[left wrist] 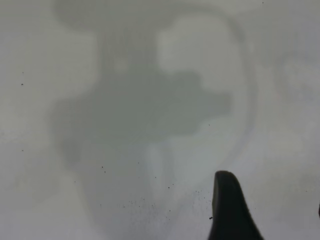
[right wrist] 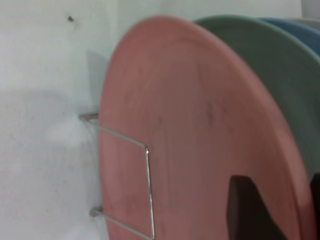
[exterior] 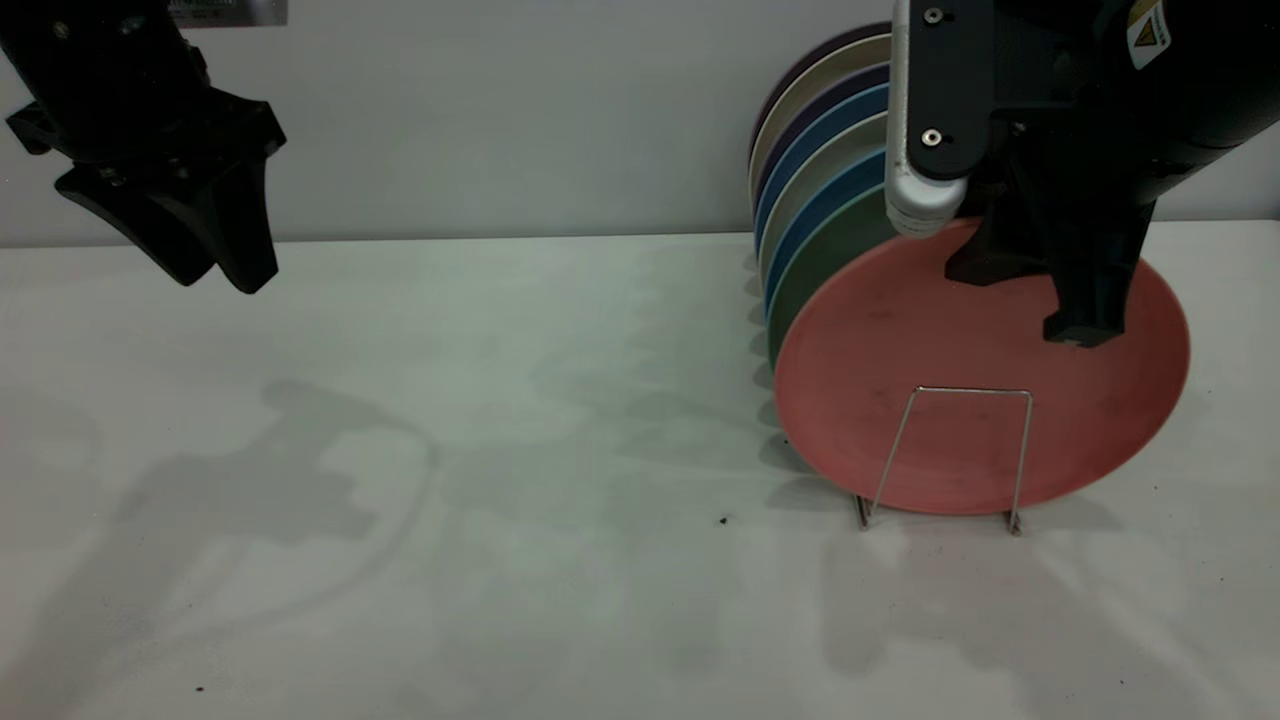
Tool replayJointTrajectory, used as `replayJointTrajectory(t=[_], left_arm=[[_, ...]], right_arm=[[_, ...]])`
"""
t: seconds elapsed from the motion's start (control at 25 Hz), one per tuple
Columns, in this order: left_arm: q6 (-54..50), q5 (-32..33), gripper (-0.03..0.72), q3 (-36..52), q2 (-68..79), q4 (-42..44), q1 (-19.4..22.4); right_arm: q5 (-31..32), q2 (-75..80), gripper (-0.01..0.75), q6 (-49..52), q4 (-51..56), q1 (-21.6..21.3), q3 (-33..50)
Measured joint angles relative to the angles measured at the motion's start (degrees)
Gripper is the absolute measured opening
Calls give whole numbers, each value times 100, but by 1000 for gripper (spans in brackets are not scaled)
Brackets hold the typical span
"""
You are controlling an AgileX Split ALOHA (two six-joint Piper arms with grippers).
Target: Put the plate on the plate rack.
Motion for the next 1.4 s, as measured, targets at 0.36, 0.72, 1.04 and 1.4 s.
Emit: replayJointTrajectory(t=[0.36,0.72,1.04,1.4], left_arm=[[0,5,453,0,0,-16,0],[0,64,453,0,0,-23,0],[110,89,453,19,-333,-23,0],[121,268,453,19,-1665,-23,0]], right_arm=[[13,-169,318,20,0,0,0],[494,-813,392,141,31,-7,0],[1014,-1777,442,1622,201,-7,0],[2098,-3148,442,3990,240,-7,0]])
